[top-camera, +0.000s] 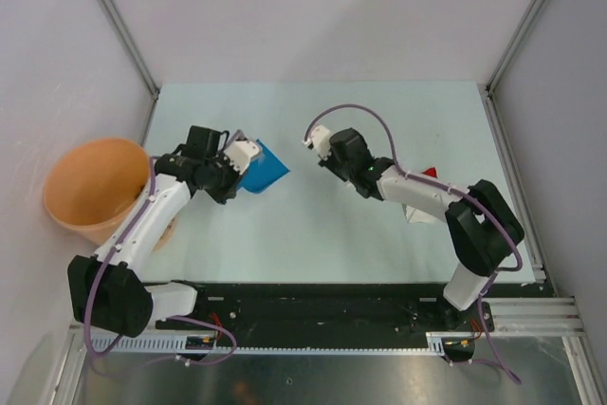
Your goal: Sweep away the paper scraps from the table
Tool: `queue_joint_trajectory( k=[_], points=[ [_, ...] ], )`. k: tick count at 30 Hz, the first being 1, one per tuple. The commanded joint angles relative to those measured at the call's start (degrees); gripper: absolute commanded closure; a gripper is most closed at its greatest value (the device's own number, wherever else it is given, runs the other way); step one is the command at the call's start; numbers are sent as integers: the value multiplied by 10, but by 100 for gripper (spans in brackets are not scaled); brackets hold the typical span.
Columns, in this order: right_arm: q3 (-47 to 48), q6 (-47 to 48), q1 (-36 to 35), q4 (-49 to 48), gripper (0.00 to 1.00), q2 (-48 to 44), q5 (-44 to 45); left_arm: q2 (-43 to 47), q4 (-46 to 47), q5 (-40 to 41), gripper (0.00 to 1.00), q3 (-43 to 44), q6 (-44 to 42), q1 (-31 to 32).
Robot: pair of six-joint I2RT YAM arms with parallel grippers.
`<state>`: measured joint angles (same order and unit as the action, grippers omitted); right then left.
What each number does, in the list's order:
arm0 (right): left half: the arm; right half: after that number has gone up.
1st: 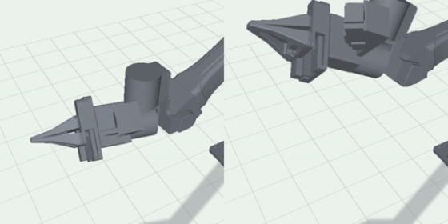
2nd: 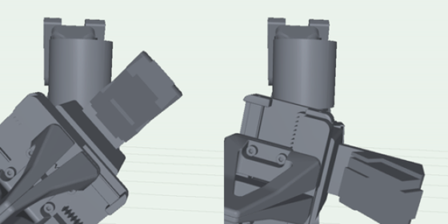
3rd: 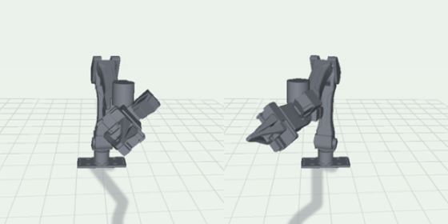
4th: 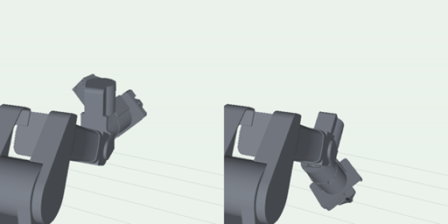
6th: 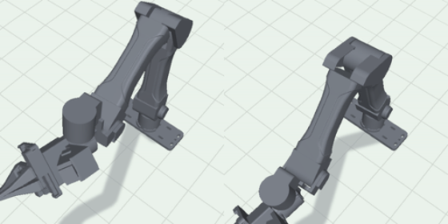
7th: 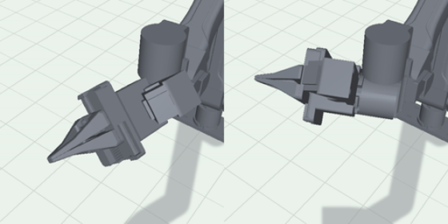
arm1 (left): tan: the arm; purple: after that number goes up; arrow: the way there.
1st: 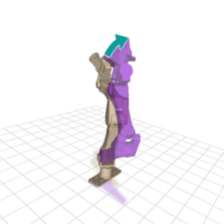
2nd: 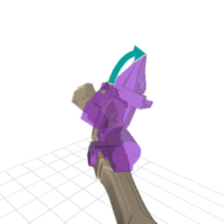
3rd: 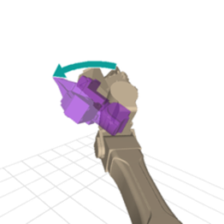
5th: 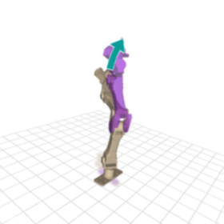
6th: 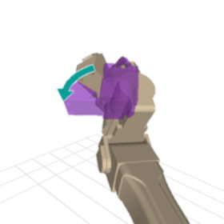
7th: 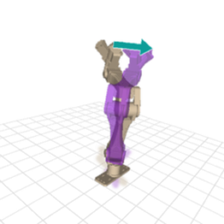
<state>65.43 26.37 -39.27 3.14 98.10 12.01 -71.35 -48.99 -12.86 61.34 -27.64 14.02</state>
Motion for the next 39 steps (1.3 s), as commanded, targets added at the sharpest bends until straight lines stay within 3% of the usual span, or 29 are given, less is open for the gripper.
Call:
queue_joint_trajectory(
  k=[1, 8, 12, 17, 22, 29, 39],
  points=[
    [-13, -83, -67, 97, 100, -69, -7, -4, 5, 68, 100, -38, -71, 37],
    [-16, -195, -86, 164, 100, -198, 35, -12, 2, 79, 100, -97, -142, 137],
    [-16, -249, -58, 177, 100, -251, 59, -54, 2, 80, 100, -92, -149, 176],
    [-20, -322, 12, 225, 100, -252, 156, -145, 2, 111, 100, -48, -145, 213],
    [-27, -374, 25, 260, 100, -206, 226, -237, 2, 148, 100, 9, -131, 239],
    [-68, -446, 16, 219, 100, -174, 143, -291, 4, 137, 100, 59, -112, 247],
    [-67, -542, -47, -8, 100, -127, -95, -350, 4, 115, 100, 112, -104, 247]
  ],
)
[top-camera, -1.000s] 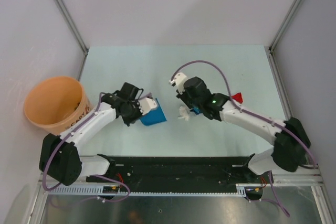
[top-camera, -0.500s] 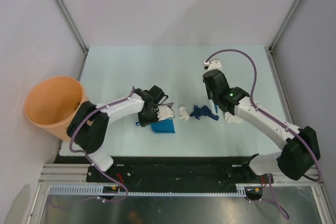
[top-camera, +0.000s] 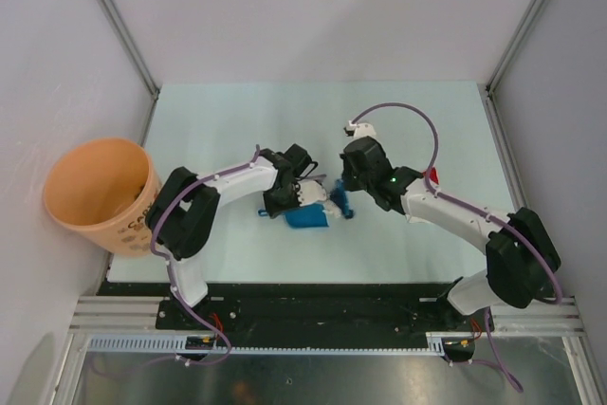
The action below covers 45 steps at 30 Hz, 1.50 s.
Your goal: Sweep away the paper scraps from the table
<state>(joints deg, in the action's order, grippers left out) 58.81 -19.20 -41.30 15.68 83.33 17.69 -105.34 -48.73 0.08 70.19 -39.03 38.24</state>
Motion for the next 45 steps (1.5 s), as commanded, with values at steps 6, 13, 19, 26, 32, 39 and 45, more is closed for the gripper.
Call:
queue_joint_trajectory(
  k=[6, 13, 19, 26, 32, 39, 45],
  points=[
    [2, -116, -46, -161, 100, -15, -147, 1, 4, -87, 100, 35, 19, -10],
    [24, -24, -61, -79, 100, -80, -17, 56, 16, -245, 100, 39, 16, -51],
    [90, 47, -80, -14, 100, -114, 110, 83, 16, -278, 100, 42, 25, -67],
    [110, 121, -75, -59, 100, -208, 151, 100, 17, -305, 100, 71, 75, -105],
    [110, 121, -69, -36, 100, -274, 193, 164, 16, -318, 100, 82, 110, -184],
    [109, 104, -63, 29, 100, -295, 219, 267, 15, -397, 100, 82, 162, -326],
    [108, 84, -64, 51, 100, -292, 202, 348, 12, -502, 100, 96, 228, -506]
  ],
)
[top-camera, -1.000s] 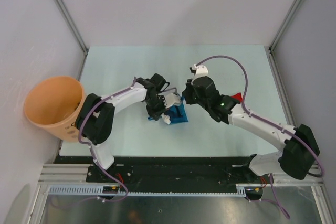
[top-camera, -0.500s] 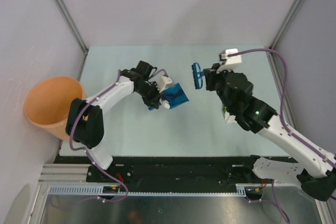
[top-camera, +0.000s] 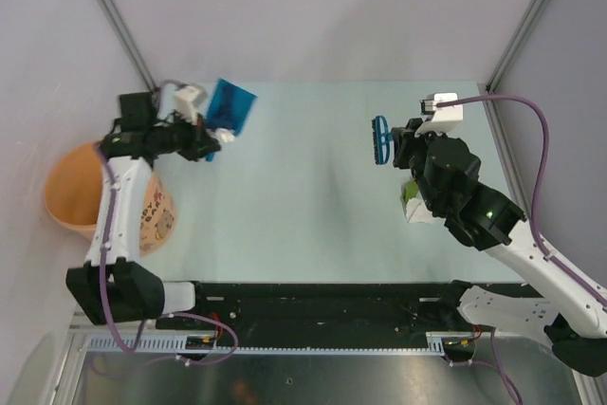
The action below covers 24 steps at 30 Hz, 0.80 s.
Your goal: Sweep away the paper scraps from the table
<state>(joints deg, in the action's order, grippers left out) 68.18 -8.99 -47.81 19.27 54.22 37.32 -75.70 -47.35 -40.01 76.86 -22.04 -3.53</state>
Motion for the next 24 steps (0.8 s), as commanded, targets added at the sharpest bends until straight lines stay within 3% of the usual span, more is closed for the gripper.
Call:
queue_joint_trajectory(
  k=[1, 4, 7, 10, 11, 15, 19, 24],
  points=[
    [13, -21, 1, 18, 100, -1, 2, 70, -2, -139, 100, 33, 75, -115],
    [14, -27, -1, 24, 100, 5, -10, 104, -3, -195, 100, 41, 118, -225],
    [14, -32, -3, 30, 100, 9, -20, 131, -3, -284, 100, 38, 156, -388],
    [13, -30, -4, 33, 100, 12, -26, 146, -3, -385, 100, 15, 192, -497],
    [13, -30, -4, 34, 100, 12, -26, 148, -5, -445, 100, -3, 202, -520],
    [13, -25, -6, 35, 100, 9, -30, 135, -5, -524, 100, -33, 252, -620],
    [13, -27, -9, 39, 100, 1, -31, 103, -5, -536, 100, -47, 294, -728],
    [13, -32, -11, 49, 100, 1, -23, 107, -6, -559, 100, -86, 331, -778]
  ],
)
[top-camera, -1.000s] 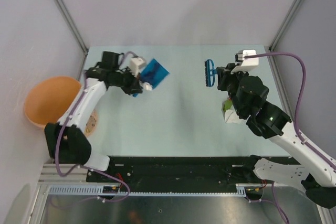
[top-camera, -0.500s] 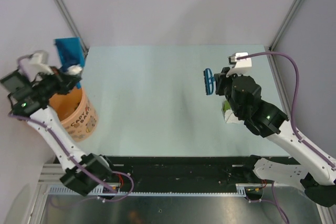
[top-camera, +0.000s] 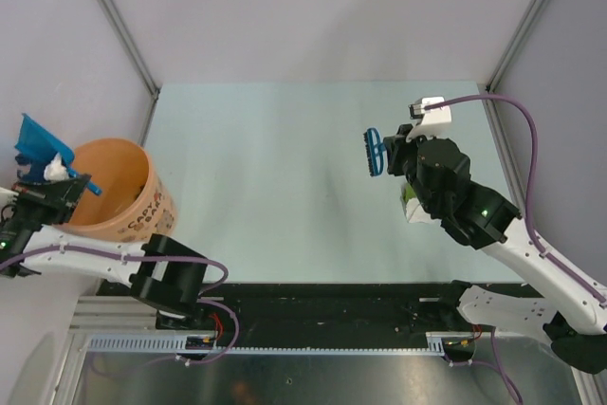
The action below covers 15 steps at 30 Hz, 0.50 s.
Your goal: Sweep away the paper scraps from the table
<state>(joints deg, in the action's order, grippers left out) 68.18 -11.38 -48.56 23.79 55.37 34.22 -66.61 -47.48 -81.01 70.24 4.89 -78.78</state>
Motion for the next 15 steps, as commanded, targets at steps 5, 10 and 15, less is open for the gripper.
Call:
queue_joint_trajectory(
  k=[5, 10, 15],
  points=[
    [13, -7, -7, 0, 100, -7, 6, 17, -4, -171, 100, -49, 86, -26],
    [13, -6, -8, -1, 100, -4, 5, 44, -3, -150, 100, -61, 87, 4],
    [13, -5, -10, -8, 100, 1, 3, 45, -3, -104, 100, -42, 70, 121]
  ],
)
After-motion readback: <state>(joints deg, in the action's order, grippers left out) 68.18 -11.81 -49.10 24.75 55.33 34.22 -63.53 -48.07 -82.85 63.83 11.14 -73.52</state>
